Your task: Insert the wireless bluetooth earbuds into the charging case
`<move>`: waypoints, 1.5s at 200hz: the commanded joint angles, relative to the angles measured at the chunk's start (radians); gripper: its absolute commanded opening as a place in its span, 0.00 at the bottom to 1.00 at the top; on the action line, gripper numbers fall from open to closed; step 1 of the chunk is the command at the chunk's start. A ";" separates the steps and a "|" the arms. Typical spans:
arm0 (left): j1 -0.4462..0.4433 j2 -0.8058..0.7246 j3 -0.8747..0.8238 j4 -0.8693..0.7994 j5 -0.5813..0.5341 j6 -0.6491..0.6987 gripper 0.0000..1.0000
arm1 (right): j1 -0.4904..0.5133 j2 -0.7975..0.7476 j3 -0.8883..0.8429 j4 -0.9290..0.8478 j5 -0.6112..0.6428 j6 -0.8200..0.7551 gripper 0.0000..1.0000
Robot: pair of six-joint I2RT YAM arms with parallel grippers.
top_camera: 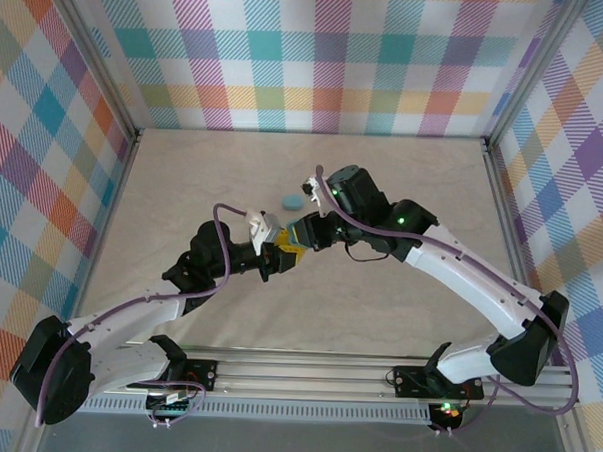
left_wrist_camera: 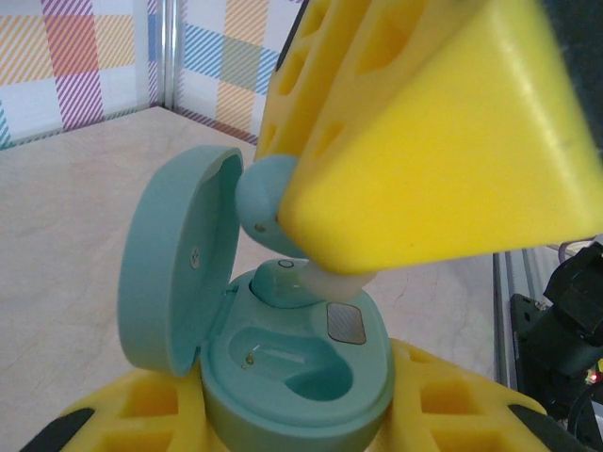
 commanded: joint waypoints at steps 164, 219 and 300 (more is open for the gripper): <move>0.003 -0.049 0.006 -0.022 -0.016 0.012 0.00 | 0.057 0.000 0.006 -0.028 0.049 -0.036 0.21; 0.003 -0.053 0.008 -0.024 -0.027 0.013 0.00 | 0.057 -0.001 0.004 -0.028 0.027 -0.023 0.22; 0.003 -0.040 0.028 -0.018 -0.036 -0.002 0.00 | 0.059 0.007 -0.018 -0.010 0.021 -0.018 0.25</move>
